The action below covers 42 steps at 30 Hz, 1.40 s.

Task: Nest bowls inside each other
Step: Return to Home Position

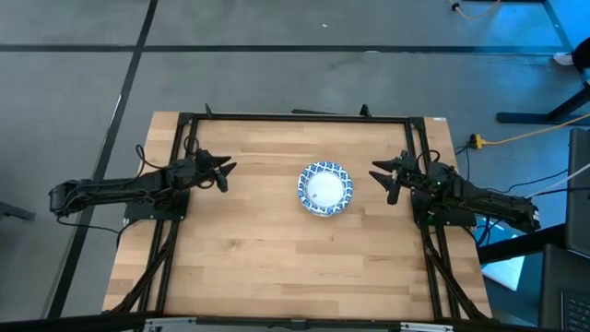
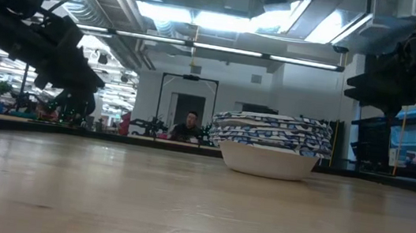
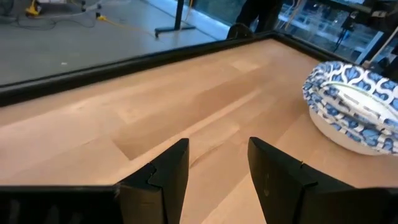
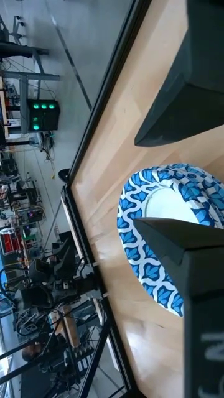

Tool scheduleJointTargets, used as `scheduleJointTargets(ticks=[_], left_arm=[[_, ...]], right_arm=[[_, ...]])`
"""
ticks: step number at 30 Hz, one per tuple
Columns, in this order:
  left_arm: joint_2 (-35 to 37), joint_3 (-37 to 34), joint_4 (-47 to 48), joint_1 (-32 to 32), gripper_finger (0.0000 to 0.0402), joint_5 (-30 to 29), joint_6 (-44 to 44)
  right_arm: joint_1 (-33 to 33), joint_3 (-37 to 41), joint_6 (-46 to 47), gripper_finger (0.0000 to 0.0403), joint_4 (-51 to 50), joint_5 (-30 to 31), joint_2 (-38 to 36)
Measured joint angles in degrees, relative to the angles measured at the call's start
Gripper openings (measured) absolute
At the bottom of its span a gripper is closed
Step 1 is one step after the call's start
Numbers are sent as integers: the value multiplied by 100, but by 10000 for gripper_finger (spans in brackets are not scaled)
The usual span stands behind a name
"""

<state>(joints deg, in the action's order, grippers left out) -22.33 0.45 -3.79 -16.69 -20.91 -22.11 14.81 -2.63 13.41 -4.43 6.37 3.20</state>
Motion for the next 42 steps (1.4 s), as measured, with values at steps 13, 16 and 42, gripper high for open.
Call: scheduleJointTargets(ticks=[13, 16, 42], left_arm=[[-4, 0, 35, 0, 160, -42, -14], [-4, 0, 35, 2, 160, -39, -17], [-4, 2, 35, 1, 160, -42, 18]], right_arm=[[0, 0, 305, 198, 0, 4, 2], [0, 0, 432, 198, 6, 64, 2], [0, 0, -179, 198, 28, 260, 4]])
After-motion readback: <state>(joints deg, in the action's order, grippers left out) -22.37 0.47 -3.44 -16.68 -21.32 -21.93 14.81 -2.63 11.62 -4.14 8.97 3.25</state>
